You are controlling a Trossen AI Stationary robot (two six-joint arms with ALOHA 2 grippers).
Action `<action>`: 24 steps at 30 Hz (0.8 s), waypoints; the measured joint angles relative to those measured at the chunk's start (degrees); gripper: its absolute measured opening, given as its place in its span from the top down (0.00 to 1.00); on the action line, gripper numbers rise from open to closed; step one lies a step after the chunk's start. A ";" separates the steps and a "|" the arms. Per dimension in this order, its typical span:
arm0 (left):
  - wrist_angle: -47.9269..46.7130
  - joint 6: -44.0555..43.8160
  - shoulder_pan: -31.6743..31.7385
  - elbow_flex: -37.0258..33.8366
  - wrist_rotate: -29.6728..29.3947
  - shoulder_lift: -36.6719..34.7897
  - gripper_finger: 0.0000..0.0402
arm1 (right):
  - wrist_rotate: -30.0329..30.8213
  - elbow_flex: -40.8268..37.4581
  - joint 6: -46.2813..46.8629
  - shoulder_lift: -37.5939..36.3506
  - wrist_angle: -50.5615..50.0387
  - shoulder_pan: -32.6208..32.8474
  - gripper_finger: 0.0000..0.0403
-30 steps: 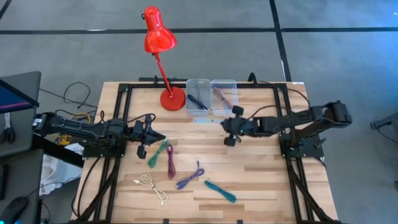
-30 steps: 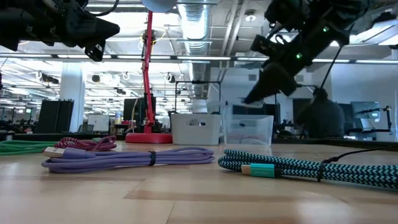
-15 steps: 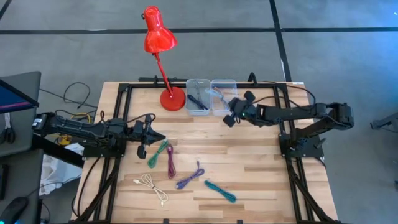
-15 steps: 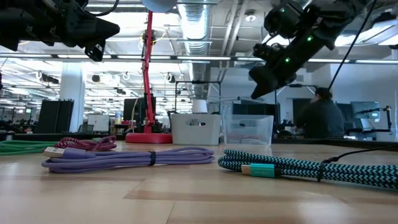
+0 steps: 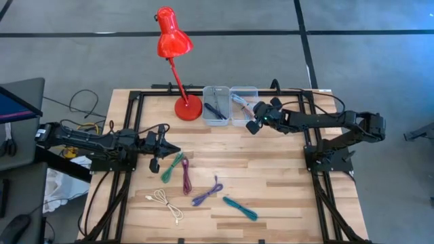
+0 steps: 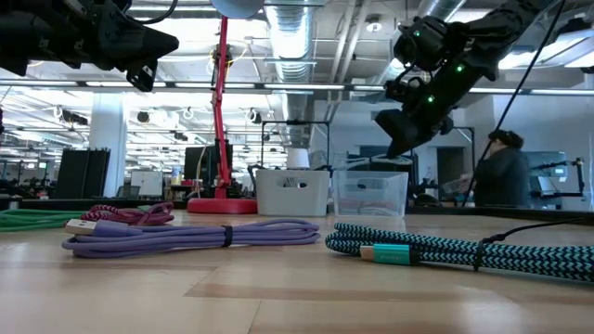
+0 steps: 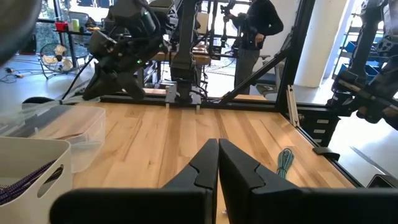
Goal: Pick & Place USB Port
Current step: Put the light blue charger cable into the transparent bin, then put the black and blue charger cable into the gray bin
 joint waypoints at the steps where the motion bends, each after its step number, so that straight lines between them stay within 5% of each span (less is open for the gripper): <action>1: 0.00 0.00 0.00 0.00 0.00 0.00 0.97 | -0.59 0.02 0.00 0.00 0.03 -0.06 1.00; 16: 0.00 0.00 0.00 0.00 0.00 0.00 0.97 | -1.75 0.02 -0.17 0.00 0.47 -0.20 0.86; 24: 0.00 0.01 0.00 0.00 0.00 0.00 0.97 | -4.31 0.11 -12.46 -0.63 0.53 4.37 0.84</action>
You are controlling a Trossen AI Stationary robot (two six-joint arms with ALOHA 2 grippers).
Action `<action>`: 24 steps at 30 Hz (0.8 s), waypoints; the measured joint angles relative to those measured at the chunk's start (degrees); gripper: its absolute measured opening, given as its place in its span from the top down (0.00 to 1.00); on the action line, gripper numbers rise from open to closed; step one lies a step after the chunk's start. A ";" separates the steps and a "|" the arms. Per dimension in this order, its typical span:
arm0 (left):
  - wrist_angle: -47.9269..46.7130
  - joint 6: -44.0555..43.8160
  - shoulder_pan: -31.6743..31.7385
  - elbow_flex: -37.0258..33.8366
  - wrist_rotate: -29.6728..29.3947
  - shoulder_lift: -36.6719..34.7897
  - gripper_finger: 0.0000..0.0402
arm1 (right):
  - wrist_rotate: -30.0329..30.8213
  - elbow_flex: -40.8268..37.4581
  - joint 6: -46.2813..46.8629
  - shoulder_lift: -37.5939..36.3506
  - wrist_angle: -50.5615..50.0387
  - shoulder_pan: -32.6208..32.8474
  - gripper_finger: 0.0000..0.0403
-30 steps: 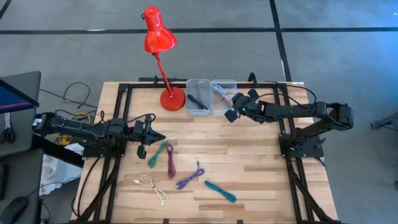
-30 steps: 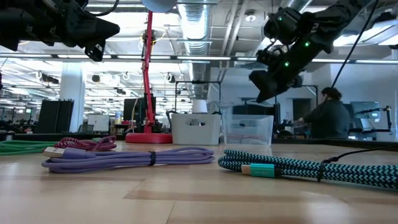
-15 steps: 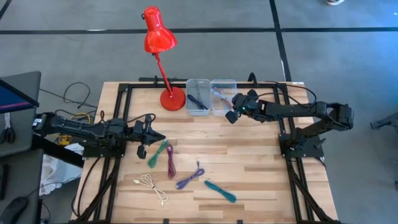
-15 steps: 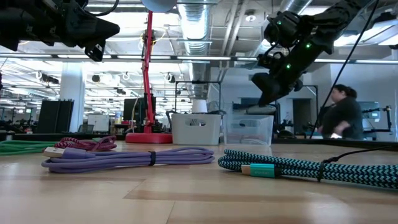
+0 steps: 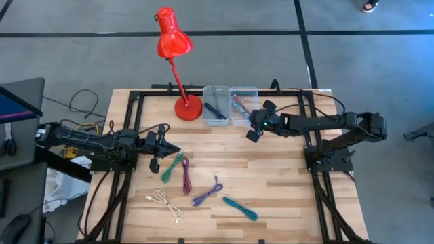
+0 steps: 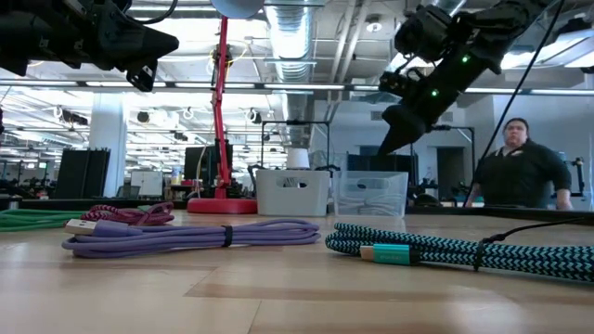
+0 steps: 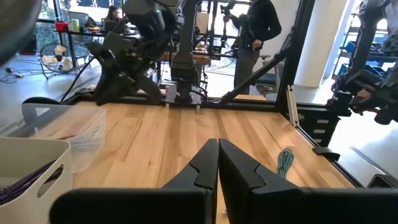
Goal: Pick & Place USB Port
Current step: Put the black and blue charger cable into the gray bin
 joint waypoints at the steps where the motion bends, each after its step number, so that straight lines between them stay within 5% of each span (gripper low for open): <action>1: 0.00 0.00 0.00 0.00 0.00 0.00 0.97 | -0.03 0.00 -0.42 0.00 -0.17 0.60 0.84; 24: 0.63 0.01 0.00 0.00 0.00 0.00 0.97 | -4.18 1.86 1.89 0.02 -2.82 14.13 0.84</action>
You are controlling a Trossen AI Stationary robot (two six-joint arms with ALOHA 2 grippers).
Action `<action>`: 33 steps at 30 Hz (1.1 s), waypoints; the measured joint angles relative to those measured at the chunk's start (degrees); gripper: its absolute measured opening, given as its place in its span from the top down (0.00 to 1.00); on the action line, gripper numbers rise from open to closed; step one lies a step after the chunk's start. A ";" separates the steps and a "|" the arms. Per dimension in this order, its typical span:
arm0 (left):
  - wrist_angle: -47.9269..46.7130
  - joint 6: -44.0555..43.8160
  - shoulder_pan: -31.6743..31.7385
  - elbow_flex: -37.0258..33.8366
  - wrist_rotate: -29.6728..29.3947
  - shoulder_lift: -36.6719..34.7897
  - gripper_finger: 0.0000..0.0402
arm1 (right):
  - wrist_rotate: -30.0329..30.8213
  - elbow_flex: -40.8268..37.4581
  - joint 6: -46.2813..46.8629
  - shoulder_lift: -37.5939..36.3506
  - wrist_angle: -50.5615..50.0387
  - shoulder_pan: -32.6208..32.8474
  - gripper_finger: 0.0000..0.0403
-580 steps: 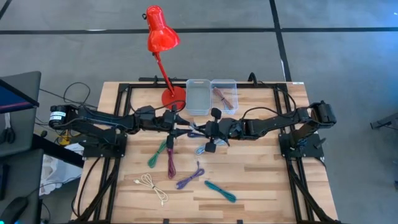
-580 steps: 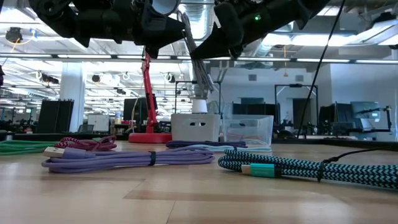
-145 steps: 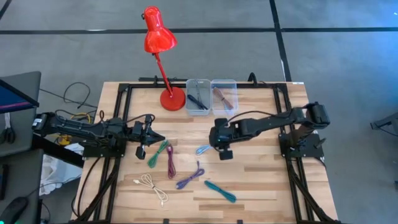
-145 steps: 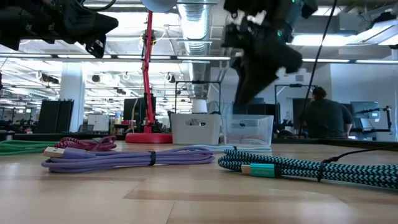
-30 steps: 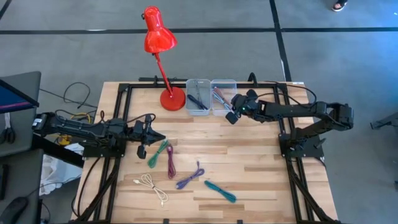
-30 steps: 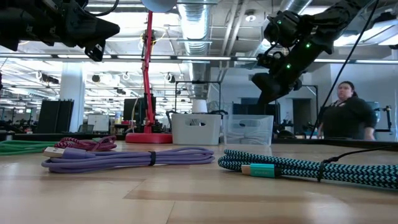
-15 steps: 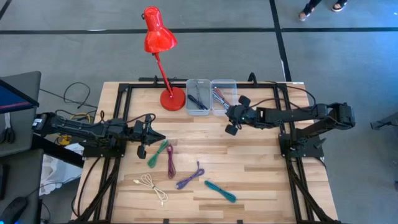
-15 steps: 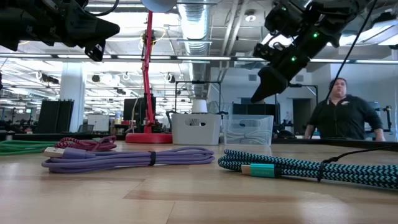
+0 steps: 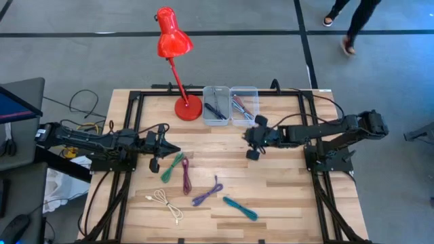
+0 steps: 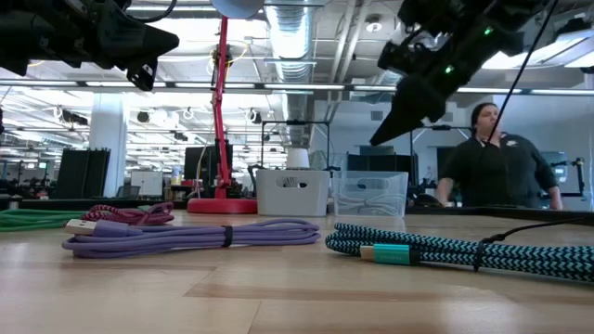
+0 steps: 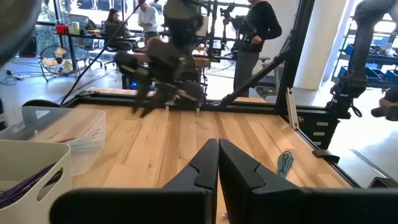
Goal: Pick & Place USB Port
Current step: Put the black and blue charger cable into the gray bin
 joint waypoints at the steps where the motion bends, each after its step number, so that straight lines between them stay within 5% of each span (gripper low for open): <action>1: 0.02 0.00 0.00 0.00 0.00 0.00 0.97 | -0.61 0.30 0.00 -0.09 -0.95 1.49 0.84; 11: 0.06 0.01 0.00 0.00 0.00 0.00 0.97 | -19.00 1.09 9.59 -0.44 -4.72 12.72 0.84; 22: 0.05 0.02 0.00 0.00 0.01 0.00 0.97 | -18.44 1.09 20.53 -0.28 -2.74 21.48 0.80; 33: 0.04 0.00 0.00 0.00 0.00 0.00 0.97 | -7.32 1.09 31.36 -0.28 -2.80 28.76 0.59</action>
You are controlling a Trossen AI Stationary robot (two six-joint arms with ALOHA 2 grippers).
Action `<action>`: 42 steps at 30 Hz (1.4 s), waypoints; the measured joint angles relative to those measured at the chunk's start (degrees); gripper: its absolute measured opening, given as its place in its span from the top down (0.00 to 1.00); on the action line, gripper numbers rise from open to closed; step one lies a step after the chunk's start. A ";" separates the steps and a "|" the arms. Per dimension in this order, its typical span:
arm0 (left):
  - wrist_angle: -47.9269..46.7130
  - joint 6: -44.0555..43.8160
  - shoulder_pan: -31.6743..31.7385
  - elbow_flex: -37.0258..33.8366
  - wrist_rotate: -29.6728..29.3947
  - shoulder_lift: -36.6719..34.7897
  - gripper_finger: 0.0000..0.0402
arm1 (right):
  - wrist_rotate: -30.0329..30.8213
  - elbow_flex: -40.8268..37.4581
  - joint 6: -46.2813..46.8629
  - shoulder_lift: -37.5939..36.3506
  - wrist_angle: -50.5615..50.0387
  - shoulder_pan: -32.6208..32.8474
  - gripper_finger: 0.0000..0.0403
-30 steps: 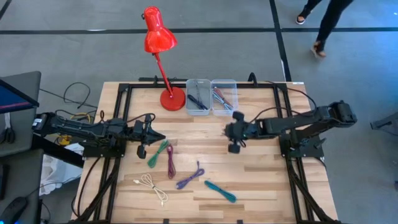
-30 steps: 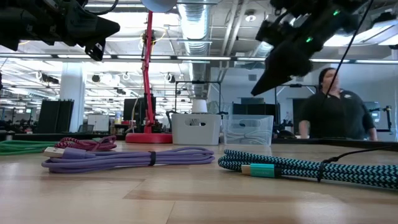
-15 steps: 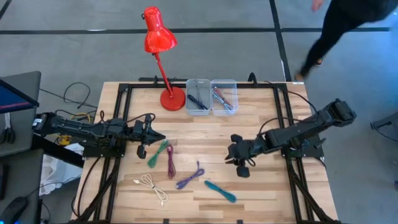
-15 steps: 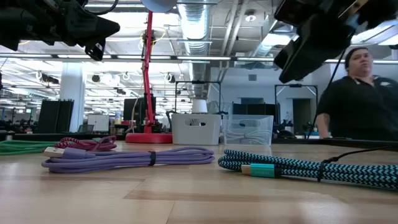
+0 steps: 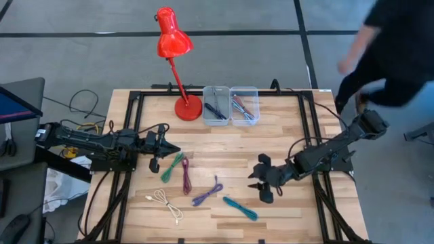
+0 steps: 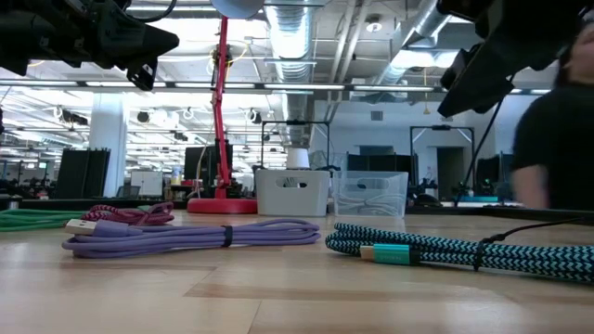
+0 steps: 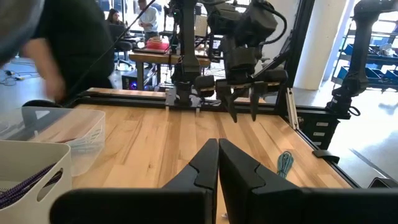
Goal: Pick & Place USB Port
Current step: Put the black and blue charger cable into the gray bin
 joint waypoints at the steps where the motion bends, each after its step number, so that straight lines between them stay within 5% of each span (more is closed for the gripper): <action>1: 0.00 0.00 0.00 0.00 0.02 0.00 0.97 | 0.66 0.00 0.78 0.04 -0.02 0.43 0.57; 8: -0.02 0.00 0.00 0.00 0.02 0.00 0.97 | 0.64 1.24 5.14 6.48 -0.08 2.81 0.56; 29: -0.86 -2.58 0.00 0.02 0.07 0.02 0.97 | 5.14 21.57 7.70 31.41 -6.95 5.54 0.61; 42: -1.07 -2.60 -0.02 0.02 0.79 1.16 0.97 | 3.58 26.01 12.21 34.81 -13.44 5.57 0.57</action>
